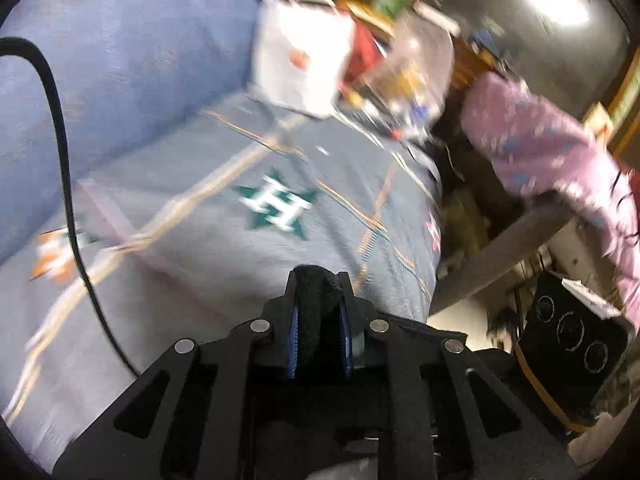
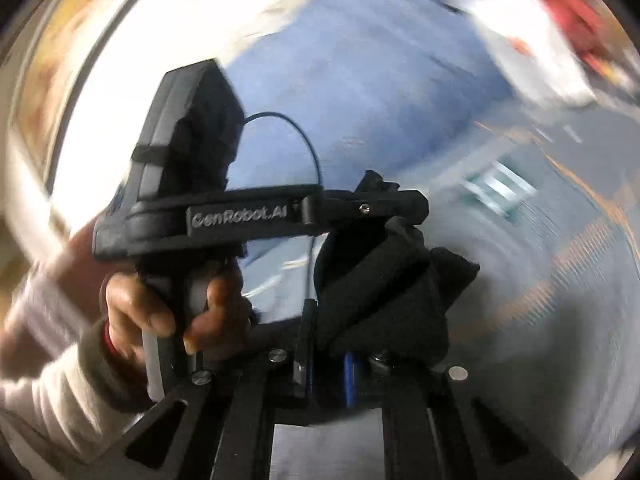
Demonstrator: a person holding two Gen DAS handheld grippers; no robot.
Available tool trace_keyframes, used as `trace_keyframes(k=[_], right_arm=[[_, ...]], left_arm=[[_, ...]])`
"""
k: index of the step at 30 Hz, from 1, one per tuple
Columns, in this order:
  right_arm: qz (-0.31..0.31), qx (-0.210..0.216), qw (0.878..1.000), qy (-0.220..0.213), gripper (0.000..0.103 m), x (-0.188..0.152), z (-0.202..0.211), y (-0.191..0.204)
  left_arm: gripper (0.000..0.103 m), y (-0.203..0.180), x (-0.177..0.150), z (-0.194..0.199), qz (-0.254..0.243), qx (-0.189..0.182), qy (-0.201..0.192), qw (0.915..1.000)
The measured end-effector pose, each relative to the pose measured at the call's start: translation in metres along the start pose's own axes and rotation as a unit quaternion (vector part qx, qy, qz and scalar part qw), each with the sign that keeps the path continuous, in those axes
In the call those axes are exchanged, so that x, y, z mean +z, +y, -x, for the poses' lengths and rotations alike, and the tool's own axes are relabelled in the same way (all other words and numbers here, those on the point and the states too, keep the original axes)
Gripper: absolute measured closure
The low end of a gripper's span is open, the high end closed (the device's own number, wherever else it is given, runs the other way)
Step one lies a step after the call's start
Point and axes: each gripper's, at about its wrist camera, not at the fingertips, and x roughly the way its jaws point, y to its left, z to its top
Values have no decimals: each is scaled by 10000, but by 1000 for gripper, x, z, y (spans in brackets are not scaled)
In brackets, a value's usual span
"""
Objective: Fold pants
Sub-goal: 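Lift the pants end with the right gripper and fold it toward the left gripper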
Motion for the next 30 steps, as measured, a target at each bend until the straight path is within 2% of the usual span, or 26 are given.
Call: trace_keyframes(k=[1, 3, 4, 5, 6, 7, 8, 9, 10, 13, 15, 16, 17, 18, 20, 22, 25, 27, 28, 30], right_arm=[[180, 71, 9998, 77, 93, 4, -9, 14], [663, 208, 9971, 303, 93, 5, -36, 49], [860, 234, 9952, 403, 92, 2, -49, 63], [1013, 268, 9931, 535, 88, -4, -66, 76], [1067, 383, 9904, 794, 82, -15, -87, 87], [1020, 497, 9876, 1087, 64, -24, -104, 93], [903, 640, 9831, 1460, 56, -31, -121, 98], [752, 856, 9765, 1830, 56, -39, -137, 105], [706, 1034, 9727, 1954, 56, -42, -141, 112], [988, 1314, 9688, 1855, 56, -39, -128, 128], [1051, 1129, 9723, 1758, 56, -25, -113, 119], [945, 979, 9771, 1636, 56, -17, -106, 107], [831, 889, 9806, 1537, 56, -13, -102, 98], [595, 739, 9858, 1387, 56, -9, -94, 83], [194, 463, 9904, 1287, 56, -4, -91, 61], [-2, 220, 9918, 1260, 56, -2, -95, 41], [-116, 207, 9917, 1262, 56, -2, -99, 27], [-143, 225, 9919, 1239, 56, -2, -103, 27], [-126, 191, 9920, 1242, 56, -2, -104, 28], [-32, 53, 9921, 1255, 56, 0, -108, 34]], left_arm=[[87, 12, -9, 26, 253, 141, -113, 9995], [79, 37, -32, 67, 767, 358, -364, 9957], [69, 48, -45, 83, 1001, 541, -471, 9924], [61, 64, -64, 102, 1286, 773, -574, 9870], [59, 76, -80, 115, 1525, 926, -629, 9819], [59, 90, -98, 128, 1786, 1040, -661, 9762], [59, 103, -117, 139, 2082, 1156, -664, 9690], [59, 112, -132, 147, 2293, 1253, -659, 9630], [59, 119, -149, 156, 2468, 1361, -669, 9571], [59, 118, -177, 170, 2545, 1550, -691, 9521], [50, 110, -189, 169, 2551, 1532, -692, 9522], [42, 103, -194, 164, 2538, 1471, -701, 9534], [37, 101, -200, 162, 2530, 1436, -714, 9541], [37, 98, -202, 156, 2507, 1418, -708, 9550], [37, 93, -200, 138, 2497, 1453, -636, 9552], [37, 91, -196, 116, 2611, 1515, -501, 9520], [38, 88, -193, 88, 2750, 1372, -454, 9505], [62, 84, -193, 82, 2779, 1445, -587, 9479], [85, 79, -191, 78, 2794, 1361, -486, 9492], [86, 67, -188, 78, 2775, 1178, -500, 9522]])
